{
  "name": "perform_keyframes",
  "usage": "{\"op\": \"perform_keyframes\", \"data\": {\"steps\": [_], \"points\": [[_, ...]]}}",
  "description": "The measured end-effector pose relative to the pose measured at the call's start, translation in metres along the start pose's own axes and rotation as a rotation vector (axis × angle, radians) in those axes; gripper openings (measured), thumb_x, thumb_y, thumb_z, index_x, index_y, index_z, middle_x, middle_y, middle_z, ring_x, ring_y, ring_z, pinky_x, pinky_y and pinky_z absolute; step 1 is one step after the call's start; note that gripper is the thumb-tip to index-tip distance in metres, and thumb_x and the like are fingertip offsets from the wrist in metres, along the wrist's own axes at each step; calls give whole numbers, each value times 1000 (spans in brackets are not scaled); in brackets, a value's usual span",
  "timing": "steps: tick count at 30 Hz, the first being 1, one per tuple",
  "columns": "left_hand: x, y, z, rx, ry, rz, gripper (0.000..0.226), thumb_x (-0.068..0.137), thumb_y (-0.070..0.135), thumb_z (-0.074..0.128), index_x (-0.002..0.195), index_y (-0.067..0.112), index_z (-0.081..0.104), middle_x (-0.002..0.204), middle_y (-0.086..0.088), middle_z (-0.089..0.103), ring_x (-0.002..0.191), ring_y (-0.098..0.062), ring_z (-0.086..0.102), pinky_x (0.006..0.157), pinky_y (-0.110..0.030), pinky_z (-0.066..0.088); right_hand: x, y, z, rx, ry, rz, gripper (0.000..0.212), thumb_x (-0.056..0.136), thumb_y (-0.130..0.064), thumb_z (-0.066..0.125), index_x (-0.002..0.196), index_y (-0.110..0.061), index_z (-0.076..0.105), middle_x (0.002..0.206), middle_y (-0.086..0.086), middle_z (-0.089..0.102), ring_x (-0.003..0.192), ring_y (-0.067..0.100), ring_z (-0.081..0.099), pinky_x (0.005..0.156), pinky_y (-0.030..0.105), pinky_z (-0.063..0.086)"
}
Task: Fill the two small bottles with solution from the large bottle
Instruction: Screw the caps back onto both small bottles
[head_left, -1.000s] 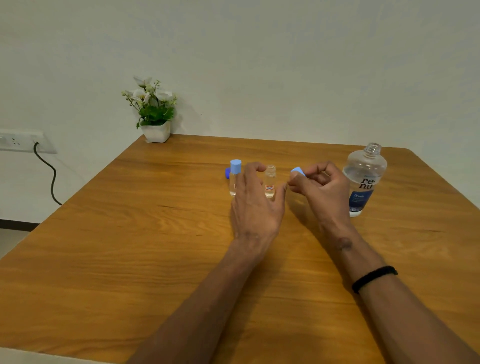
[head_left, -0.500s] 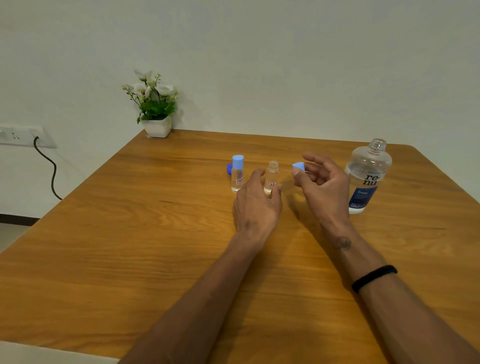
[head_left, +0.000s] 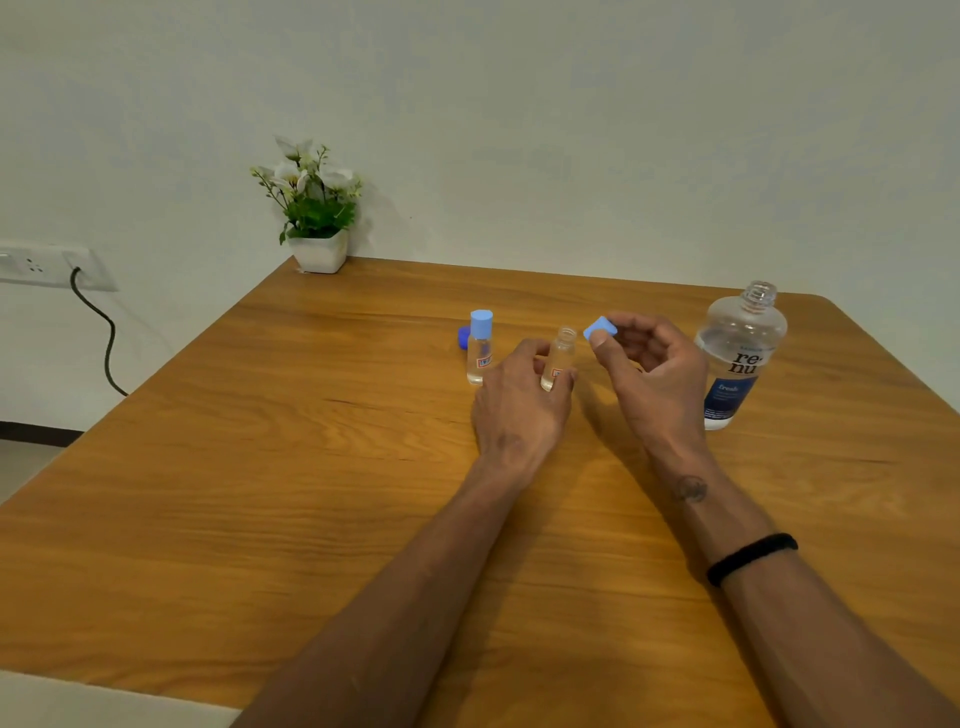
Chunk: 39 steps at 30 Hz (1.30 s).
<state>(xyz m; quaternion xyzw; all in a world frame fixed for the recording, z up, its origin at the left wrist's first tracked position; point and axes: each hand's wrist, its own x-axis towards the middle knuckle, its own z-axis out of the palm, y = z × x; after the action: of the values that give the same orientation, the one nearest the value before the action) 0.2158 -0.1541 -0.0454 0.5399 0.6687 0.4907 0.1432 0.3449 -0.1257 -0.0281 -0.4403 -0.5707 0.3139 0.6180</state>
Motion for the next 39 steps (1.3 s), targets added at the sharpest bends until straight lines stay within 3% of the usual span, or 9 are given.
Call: {"op": "perform_keyframes", "data": {"steps": [10, 16, 21, 24, 26, 30, 33, 36, 39], "points": [[-1, 2, -1, 15, -73, 101, 41, 93, 46, 74, 128, 26, 69, 112, 6, 78, 102, -11, 72, 76, -26, 50, 0, -2, -3, -86, -78, -45, 30, 94, -19, 82, 123, -20, 77, 112, -10, 78, 105, 6, 75, 86, 18, 59], [0, -2, 3, 35, -61, 147, 41, 92, 46, 72, 127, 25, 70, 111, 4, 78, 104, -14, 73, 83, -41, 61, -5, -5, 0, -227, -63, -84, 40, 93, -23, 82, 132, -23, 72, 111, -16, 72, 94, 7, 69, 72, 10, 55], [0, 0, 2, 16, -79, 189, 44, 94, 41, 73, 134, 22, 67, 116, 3, 77, 107, -13, 72, 86, -37, 61, -6, -7, -1, -250, -46, -84, 35, 91, -29, 85, 123, -23, 74, 101, -7, 72, 80, 4, 62, 65, 11, 53], [-1, 1, 1, 2, -81, 197, 44, 94, 44, 72, 132, 22, 68, 117, 2, 77, 106, -13, 73, 85, -36, 62, -6, -6, -1, -233, -25, -67, 40, 83, -37, 91, 116, -23, 74, 97, -6, 71, 79, 5, 61, 65, 14, 53], [-1, 1, 1, -9, -81, 180, 45, 94, 49, 71, 130, 22, 69, 115, 4, 78, 103, -12, 73, 83, -36, 62, -5, -8, -2, -213, -21, -52, 53, 80, -41, 93, 125, -25, 70, 108, -9, 72, 89, 5, 66, 70, 14, 56], [0, 1, 0, -72, -84, 145, 43, 91, 48, 74, 126, 23, 71, 110, 8, 78, 100, -5, 72, 81, -32, 62, -2, -14, -5, -46, -113, -11, 64, 91, -15, 84, 149, -21, 57, 124, -7, 75, 113, 2, 73, 81, 15, 59], [0, 0, 0, -78, -77, 143, 40, 91, 47, 76, 123, 23, 71, 107, 8, 78, 98, -4, 72, 78, -30, 60, -2, -13, -5, -43, -102, 2, 55, 92, -6, 81, 143, -15, 63, 112, -5, 78, 103, -2, 75, 76, 14, 59], [1, -2, 1, -52, -89, 163, 43, 92, 50, 74, 127, 25, 70, 109, 9, 78, 98, -3, 72, 80, -31, 61, 0, -8, -5, -93, -72, -14, 55, 84, -16, 91, 134, -16, 69, 108, -2, 77, 98, 7, 73, 82, 21, 62], [1, -3, 1, -43, -89, 165, 43, 93, 50, 72, 128, 26, 69, 113, 7, 77, 101, -5, 71, 81, -30, 60, 0, -9, -5, -90, -72, -10, 67, 78, -25, 96, 138, -19, 66, 114, -3, 75, 100, 5, 69, 79, 17, 59]]}}
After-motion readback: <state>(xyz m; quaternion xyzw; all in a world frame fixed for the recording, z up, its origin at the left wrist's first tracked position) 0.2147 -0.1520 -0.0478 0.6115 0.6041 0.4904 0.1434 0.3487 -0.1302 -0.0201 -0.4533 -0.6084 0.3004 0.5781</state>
